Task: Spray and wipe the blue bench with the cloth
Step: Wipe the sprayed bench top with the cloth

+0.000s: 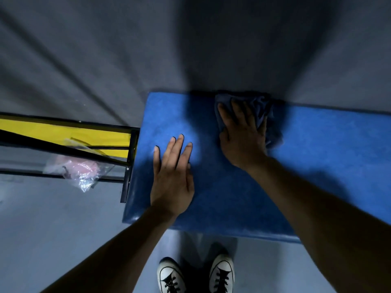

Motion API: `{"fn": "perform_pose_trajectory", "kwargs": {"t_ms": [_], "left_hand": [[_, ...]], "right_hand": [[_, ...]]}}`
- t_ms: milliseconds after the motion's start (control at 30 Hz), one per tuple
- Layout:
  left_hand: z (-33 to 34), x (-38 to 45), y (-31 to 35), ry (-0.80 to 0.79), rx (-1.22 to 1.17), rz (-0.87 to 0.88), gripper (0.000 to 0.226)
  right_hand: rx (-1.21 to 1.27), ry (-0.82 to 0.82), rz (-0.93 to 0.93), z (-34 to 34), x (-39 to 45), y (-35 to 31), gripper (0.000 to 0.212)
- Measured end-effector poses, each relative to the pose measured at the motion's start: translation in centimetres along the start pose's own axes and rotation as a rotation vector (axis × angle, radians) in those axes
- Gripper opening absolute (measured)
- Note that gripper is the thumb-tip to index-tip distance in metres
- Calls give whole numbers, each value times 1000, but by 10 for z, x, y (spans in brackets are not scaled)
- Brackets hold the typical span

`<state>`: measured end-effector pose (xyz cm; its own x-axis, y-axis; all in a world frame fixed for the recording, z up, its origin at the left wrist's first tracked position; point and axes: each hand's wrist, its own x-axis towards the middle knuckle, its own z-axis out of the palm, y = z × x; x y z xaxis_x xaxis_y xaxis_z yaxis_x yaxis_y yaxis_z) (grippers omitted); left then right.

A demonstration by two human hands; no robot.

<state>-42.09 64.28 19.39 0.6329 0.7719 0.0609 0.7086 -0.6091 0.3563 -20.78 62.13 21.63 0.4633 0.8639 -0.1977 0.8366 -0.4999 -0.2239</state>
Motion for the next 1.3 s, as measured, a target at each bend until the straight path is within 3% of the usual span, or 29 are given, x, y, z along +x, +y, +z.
{"fn": "perform_pose_trajectory", "kwargs": {"t_ms": [100,367,567,833,1300], "left_hand": [[-2,1,1,9,-3,0,50],[-14,-1,-17,84,-173,72,41],[-29,10,-46,33,-12,-33,51],[-17,6,-64,10,-76,12,51],[-16,4,-64,12,-155,-4,52]], "right_hand": [[-3,59,8,11,-40,-22,69],[68,-1,-55,39,-163,-74,80],[78,37,-47,54,-197,-101,79],[70,6,12,60,-166,-113,74],[93,-54,-61,14,32,-92,72]]}}
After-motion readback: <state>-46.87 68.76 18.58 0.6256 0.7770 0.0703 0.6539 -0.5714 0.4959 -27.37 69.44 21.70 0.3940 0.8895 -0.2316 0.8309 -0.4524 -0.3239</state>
